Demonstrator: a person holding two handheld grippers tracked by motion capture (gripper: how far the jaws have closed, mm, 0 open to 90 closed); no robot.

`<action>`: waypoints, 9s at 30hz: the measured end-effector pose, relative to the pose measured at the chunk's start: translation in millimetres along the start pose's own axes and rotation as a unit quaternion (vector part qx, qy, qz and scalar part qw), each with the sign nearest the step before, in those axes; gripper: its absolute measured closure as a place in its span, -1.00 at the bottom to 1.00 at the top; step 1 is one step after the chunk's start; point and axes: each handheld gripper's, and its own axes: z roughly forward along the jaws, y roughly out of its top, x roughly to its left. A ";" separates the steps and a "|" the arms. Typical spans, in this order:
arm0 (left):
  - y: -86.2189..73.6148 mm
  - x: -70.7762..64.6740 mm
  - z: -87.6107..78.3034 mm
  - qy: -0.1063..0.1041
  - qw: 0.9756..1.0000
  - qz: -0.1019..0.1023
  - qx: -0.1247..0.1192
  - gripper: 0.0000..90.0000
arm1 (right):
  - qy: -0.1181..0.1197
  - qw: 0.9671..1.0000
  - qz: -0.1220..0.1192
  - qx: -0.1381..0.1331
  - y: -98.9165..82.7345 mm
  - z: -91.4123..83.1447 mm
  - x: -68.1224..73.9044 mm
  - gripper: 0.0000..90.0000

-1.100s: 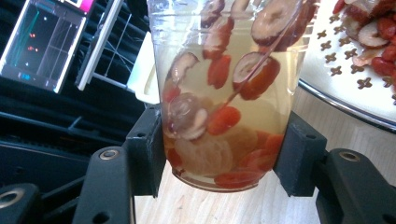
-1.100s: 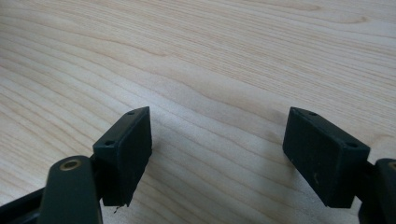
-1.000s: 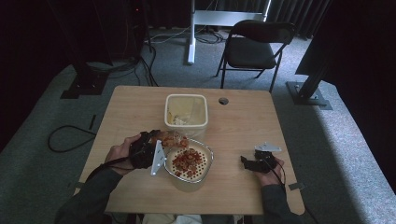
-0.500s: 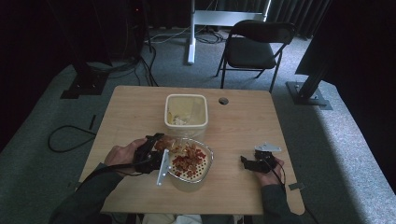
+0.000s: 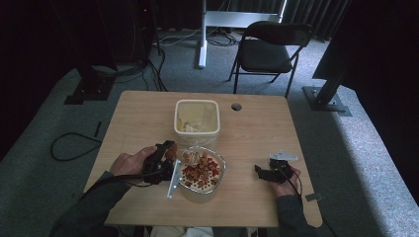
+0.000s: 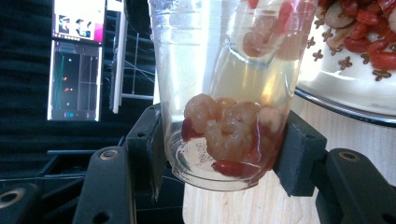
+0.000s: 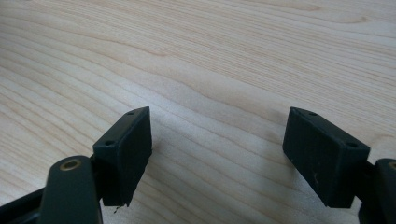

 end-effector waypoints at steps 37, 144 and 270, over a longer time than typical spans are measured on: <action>6.8 20.3 -0.1 0.014 0.997 0.078 0.022 -0.03 | -0.001 1.000 -0.001 0.000 0.0 0.0 0.2 -0.48; 17.7 31.4 -0.4 0.042 0.986 0.155 0.037 -0.03 | 0.000 1.000 0.000 0.000 0.0 0.0 0.2 -0.48; -43.7 96.8 114.8 -0.146 0.826 -0.526 -0.140 -0.55 | -0.002 1.000 -0.005 0.001 0.1 0.3 1.2 -0.48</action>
